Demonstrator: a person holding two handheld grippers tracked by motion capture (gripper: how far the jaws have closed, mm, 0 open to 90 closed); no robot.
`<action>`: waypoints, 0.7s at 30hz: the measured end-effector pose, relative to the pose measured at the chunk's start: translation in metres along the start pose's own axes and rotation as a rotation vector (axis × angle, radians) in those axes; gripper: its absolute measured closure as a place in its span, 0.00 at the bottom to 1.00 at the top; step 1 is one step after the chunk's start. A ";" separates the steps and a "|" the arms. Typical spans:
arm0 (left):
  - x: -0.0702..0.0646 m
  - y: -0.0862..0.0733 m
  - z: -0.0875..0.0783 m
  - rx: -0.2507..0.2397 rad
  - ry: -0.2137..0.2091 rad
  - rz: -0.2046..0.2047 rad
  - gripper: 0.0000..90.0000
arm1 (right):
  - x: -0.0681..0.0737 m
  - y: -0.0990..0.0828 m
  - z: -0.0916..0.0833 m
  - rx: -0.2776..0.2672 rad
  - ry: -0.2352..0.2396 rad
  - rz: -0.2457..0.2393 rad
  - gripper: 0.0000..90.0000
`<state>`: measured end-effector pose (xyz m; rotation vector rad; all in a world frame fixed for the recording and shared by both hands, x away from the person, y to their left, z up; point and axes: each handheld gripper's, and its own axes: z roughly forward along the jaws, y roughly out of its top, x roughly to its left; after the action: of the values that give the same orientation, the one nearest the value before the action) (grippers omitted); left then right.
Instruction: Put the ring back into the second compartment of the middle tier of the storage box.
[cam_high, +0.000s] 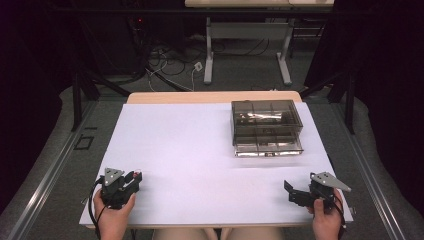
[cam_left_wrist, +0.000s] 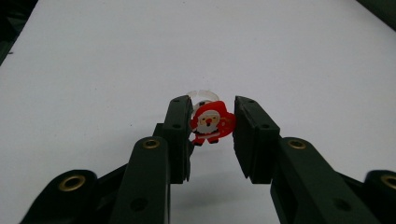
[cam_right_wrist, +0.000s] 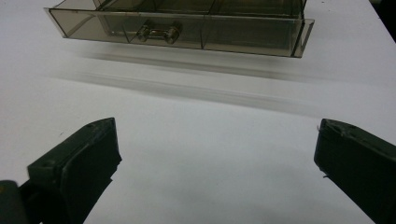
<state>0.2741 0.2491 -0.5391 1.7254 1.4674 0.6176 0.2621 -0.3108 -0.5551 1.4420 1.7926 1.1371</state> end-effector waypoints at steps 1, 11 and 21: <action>-0.001 0.000 0.000 -0.004 -0.003 -0.003 0.75 | 0.000 0.000 0.000 0.004 -0.005 -0.001 0.00; -0.017 0.001 -0.009 -0.024 -0.041 0.002 0.75 | 0.000 0.001 -0.001 0.006 0.001 -0.003 0.00; -0.030 0.002 -0.011 -0.026 -0.084 0.014 0.75 | -0.002 0.001 0.000 0.003 -0.003 0.007 0.00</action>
<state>0.2599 0.2223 -0.5279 1.7215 1.3845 0.5624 0.2631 -0.3122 -0.5547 1.4519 1.7899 1.1354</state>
